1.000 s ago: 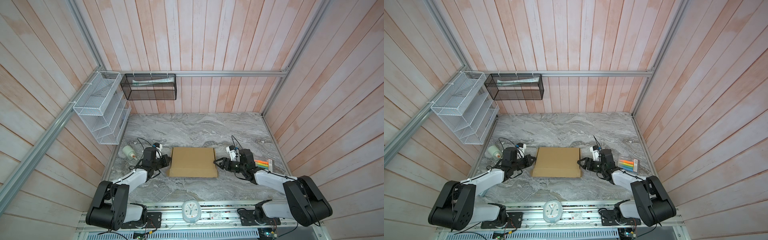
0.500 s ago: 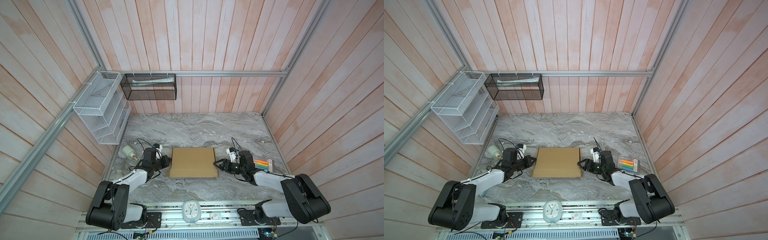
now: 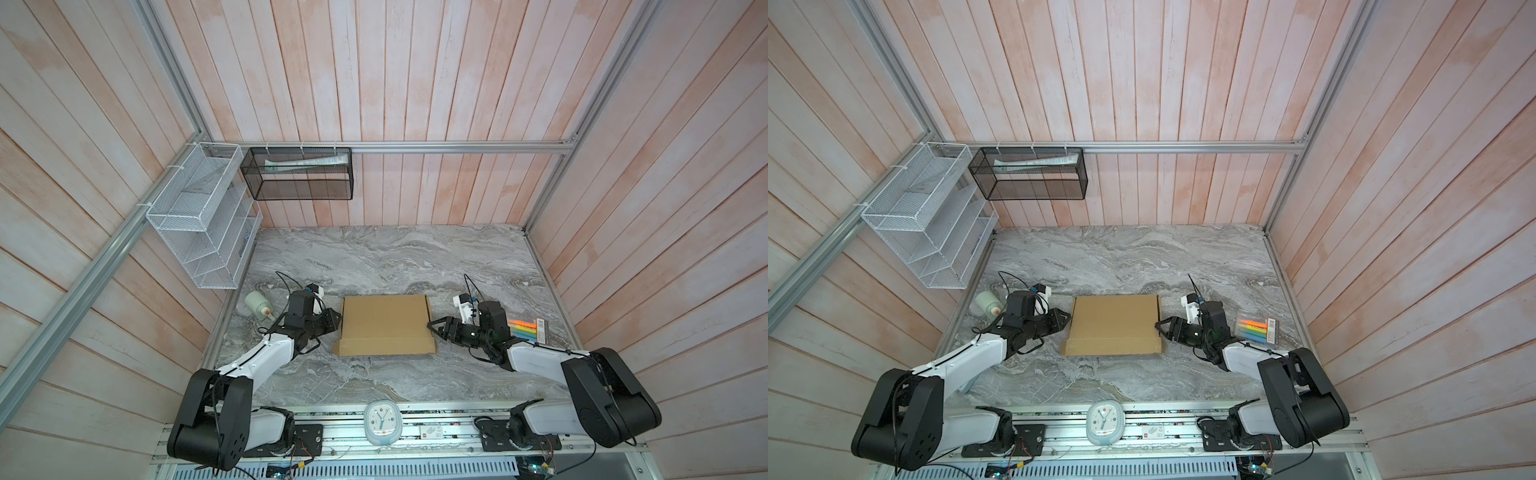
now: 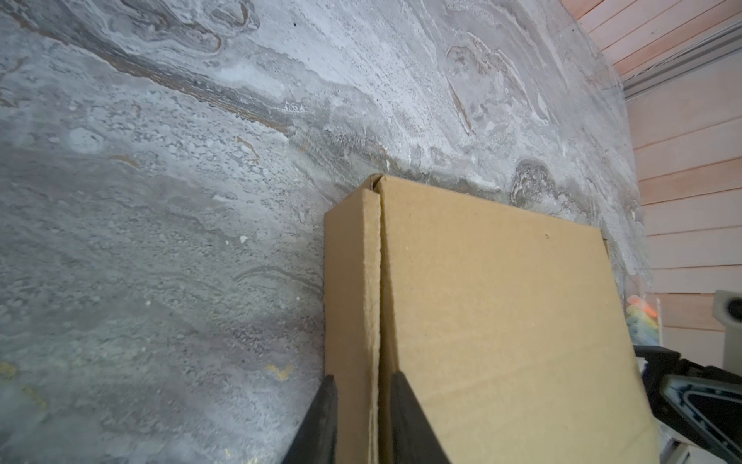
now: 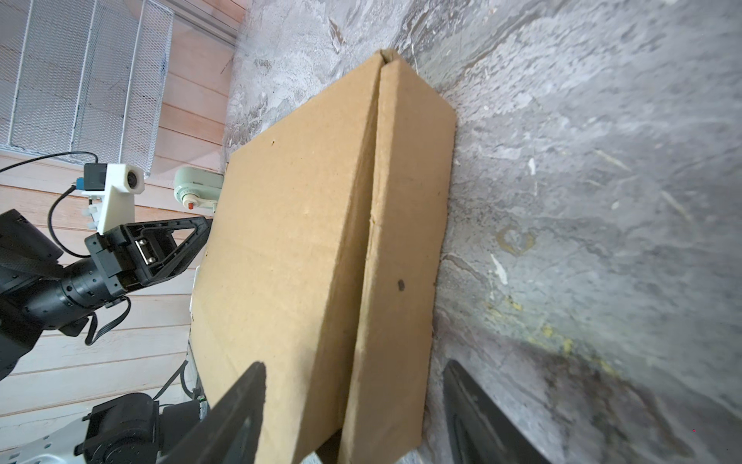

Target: Fold the paper box

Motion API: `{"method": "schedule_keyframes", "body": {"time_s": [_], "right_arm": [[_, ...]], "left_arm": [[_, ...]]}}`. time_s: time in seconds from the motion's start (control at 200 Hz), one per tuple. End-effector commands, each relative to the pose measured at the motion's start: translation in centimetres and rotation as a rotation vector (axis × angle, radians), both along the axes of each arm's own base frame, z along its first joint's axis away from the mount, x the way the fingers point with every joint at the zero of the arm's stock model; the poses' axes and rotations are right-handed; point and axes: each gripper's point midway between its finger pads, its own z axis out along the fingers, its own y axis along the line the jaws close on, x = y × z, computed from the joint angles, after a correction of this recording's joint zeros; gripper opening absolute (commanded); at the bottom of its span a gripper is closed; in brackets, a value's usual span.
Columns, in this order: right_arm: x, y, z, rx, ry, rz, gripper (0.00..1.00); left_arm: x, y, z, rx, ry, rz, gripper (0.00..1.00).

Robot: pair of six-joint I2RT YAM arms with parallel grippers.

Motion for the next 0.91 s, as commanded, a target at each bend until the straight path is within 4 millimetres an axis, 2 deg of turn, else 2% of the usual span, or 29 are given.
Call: {"method": "schedule_keyframes", "body": {"time_s": [0.0,0.455,0.605,0.9], "right_arm": [[0.2,-0.2,-0.2,-0.010,-0.026,-0.003,0.70],[0.0,0.0,-0.1,-0.002,-0.052,0.018,0.66],[0.0,0.1,-0.2,-0.003,-0.052,0.026,0.65],[-0.1,0.1,-0.3,-0.002,-0.053,0.031,0.65]], "left_arm": [[0.0,0.1,0.1,0.071,0.008,0.002,0.27],[-0.9,0.6,0.9,0.151,0.014,0.029,0.23],[-0.9,0.1,1.3,0.129,0.010,0.009,0.23],[-1.1,-1.1,0.7,0.122,0.031,-0.030,0.22]]}}
